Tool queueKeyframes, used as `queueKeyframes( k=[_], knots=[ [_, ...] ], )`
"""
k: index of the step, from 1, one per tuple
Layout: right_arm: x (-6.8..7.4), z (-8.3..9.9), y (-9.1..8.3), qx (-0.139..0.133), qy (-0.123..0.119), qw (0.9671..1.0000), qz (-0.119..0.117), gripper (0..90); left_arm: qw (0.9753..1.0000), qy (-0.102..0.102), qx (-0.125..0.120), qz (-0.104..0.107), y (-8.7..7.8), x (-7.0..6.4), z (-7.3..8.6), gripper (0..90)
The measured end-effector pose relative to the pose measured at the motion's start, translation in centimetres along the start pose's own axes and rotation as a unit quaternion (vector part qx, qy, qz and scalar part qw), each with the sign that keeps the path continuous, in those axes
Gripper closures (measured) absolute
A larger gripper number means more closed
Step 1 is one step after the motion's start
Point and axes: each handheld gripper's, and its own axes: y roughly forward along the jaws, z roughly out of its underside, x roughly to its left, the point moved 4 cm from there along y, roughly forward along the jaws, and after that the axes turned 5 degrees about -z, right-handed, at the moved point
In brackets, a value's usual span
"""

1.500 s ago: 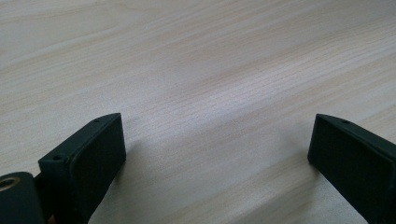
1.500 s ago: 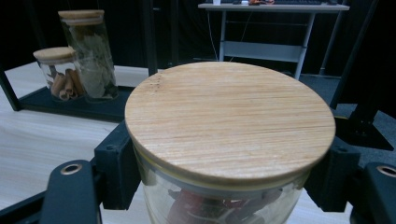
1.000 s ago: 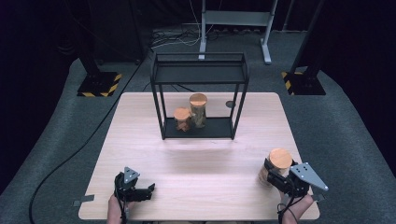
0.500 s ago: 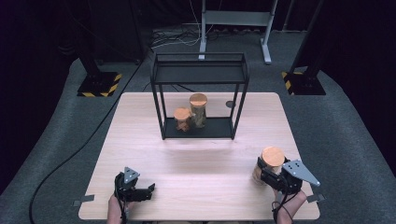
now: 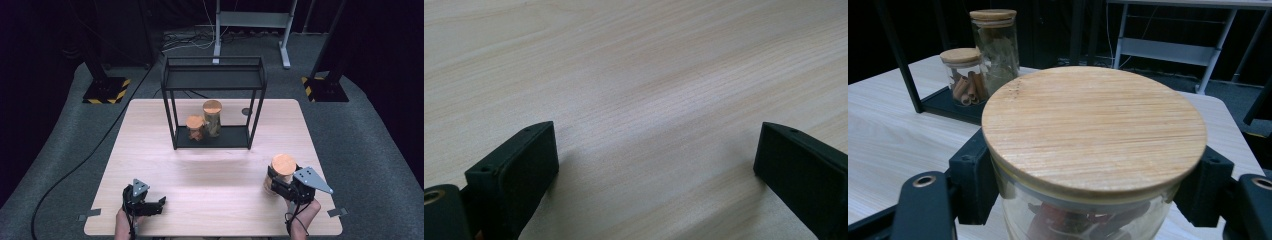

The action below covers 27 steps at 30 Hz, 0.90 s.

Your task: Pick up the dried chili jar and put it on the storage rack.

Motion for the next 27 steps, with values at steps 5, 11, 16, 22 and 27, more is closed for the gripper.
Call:
queueKeyframes(
  k=[5, 11, 16, 22, 27],
  knots=[
    [0.4, -0.2, 0.2, -0.001, -0.002, 1.0000, -0.004, 24.6, 1.0000, 0.000, 0.000, 0.000, 0.0, 0.0, 0.0, 3.4],
    [0.8, -0.2, 0.4, -0.002, -0.001, 0.9999, -0.011, 24.6, 1.0000, 0.000, 0.000, 0.000, 0.0, 0.0, 0.0, 3.4],
    [1.2, -0.4, 0.6, -0.005, -0.001, 0.9999, -0.016, 24.6, 1.0000, 0.000, 0.000, 0.000, 0.0, 0.0, 0.0, 3.3],
    [1.7, -0.8, 1.0, -0.006, -0.006, 0.9997, -0.023, 24.6, 1.0000, 0.000, 0.000, 0.000, 0.0, 0.0, 0.0, 3.3],
    [2.2, -1.1, 1.4, -0.004, -0.012, 0.9995, -0.027, 24.6, 1.0000, 0.000, 0.000, 0.000, 0.0, 0.0, 0.0, 3.3]
  ],
)
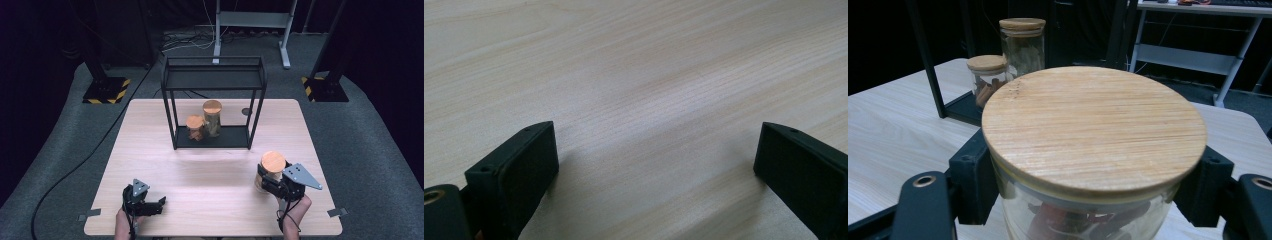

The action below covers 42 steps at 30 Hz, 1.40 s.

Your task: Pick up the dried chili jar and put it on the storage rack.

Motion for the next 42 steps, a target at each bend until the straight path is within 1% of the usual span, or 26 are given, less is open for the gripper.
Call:
queueKeyframes(
  k=[8, 23, 27, 31, 42],
  knots=[
    [0.6, -0.3, 0.7, 0.003, -0.006, 0.9999, -0.009, 24.6, 1.0000, 0.000, 0.000, 0.000, 0.0, 0.0, 0.0, 3.4],
    [1.3, -0.5, 1.7, 0.004, -0.004, 0.9998, -0.019, 24.6, 1.0000, 0.000, 0.000, 0.000, 0.0, 0.0, 0.0, 3.4],
    [1.5, -0.7, 1.9, 0.005, -0.009, 0.9997, -0.021, 24.5, 1.0000, 0.000, 0.000, 0.000, 0.0, 0.0, 0.0, 3.4],
    [1.6, -0.8, 2.2, 0.007, -0.011, 0.9997, -0.022, 24.6, 1.0000, 0.000, 0.000, 0.000, 0.0, 0.0, 0.0, 3.4],
    [1.5, -1.1, 3.1, 0.009, -0.006, 0.9996, -0.027, 24.6, 1.0000, 0.000, 0.000, 0.000, 0.0, 0.0, 0.0, 3.4]
  ],
)
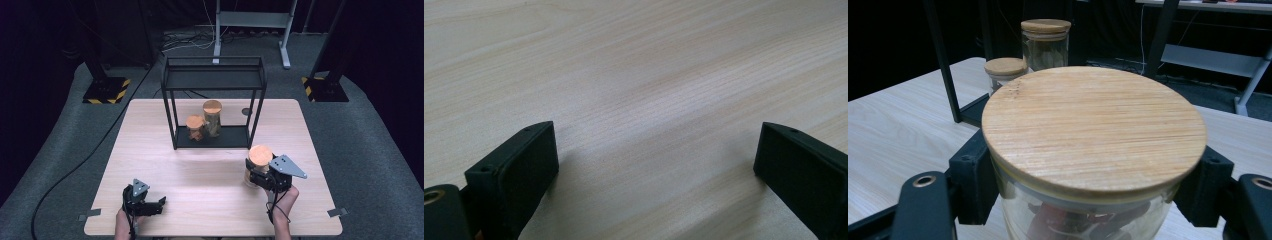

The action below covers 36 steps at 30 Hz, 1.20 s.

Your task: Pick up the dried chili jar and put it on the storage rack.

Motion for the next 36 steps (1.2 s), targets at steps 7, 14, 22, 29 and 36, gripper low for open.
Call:
queueKeyframes(
  k=[7, 14, 22, 29, 36],
  knots=[
    [0.0, -0.2, 0.6, 0.001, 0.001, 1.0000, -0.003, 24.6, 1.0000, 0.000, 0.000, 0.000, 0.0, 0.0, 0.0, 3.3],
    [0.0, -0.5, 1.1, 0.001, 0.003, 1.0000, -0.003, 24.6, 1.0000, 0.000, 0.000, 0.000, 0.0, 0.0, 0.0, 3.3],
    [-0.2, -0.8, 1.8, 0.003, 0.005, 1.0000, -0.002, 24.6, 1.0000, 0.000, 0.000, 0.000, 0.0, 0.0, 0.0, 3.3],
    [-0.2, -1.0, 2.4, 0.003, 0.007, 1.0000, -0.003, 24.6, 1.0000, 0.000, 0.000, 0.000, 0.0, 0.0, 0.0, 3.3],
    [-0.2, -1.0, 3.1, 0.006, 0.011, 0.9999, -0.002, 24.6, 1.0000, 0.000, 0.000, 0.000, 0.0, 0.0, 0.0, 3.3]
  ],
)
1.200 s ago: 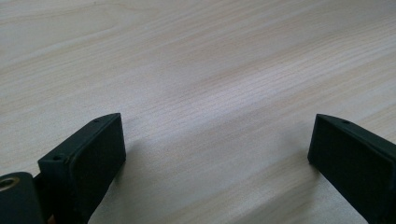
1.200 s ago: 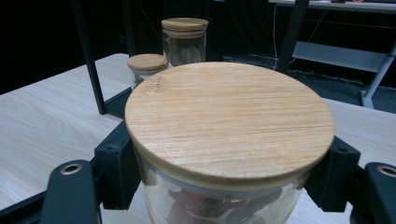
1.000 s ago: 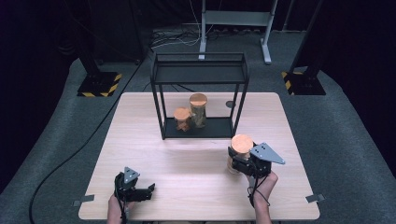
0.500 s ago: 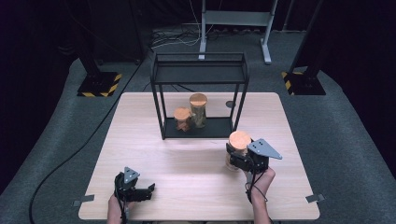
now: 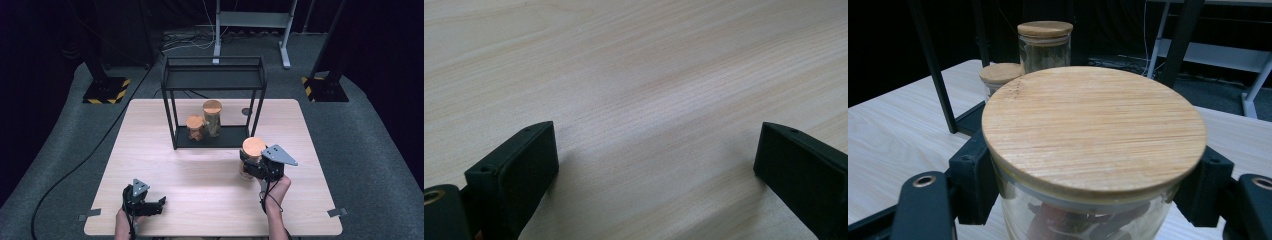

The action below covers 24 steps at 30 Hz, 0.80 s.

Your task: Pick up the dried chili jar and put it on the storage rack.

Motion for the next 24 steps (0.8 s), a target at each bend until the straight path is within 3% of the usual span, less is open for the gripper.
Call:
queueKeyframes(
  k=[24],
  knots=[
    [-0.1, -0.7, 1.6, 0.002, 0.002, 1.0000, -0.003, 24.6, 1.0000, 0.000, 0.000, 0.000, 0.0, 0.0, 0.0, 3.3]
  ],
)
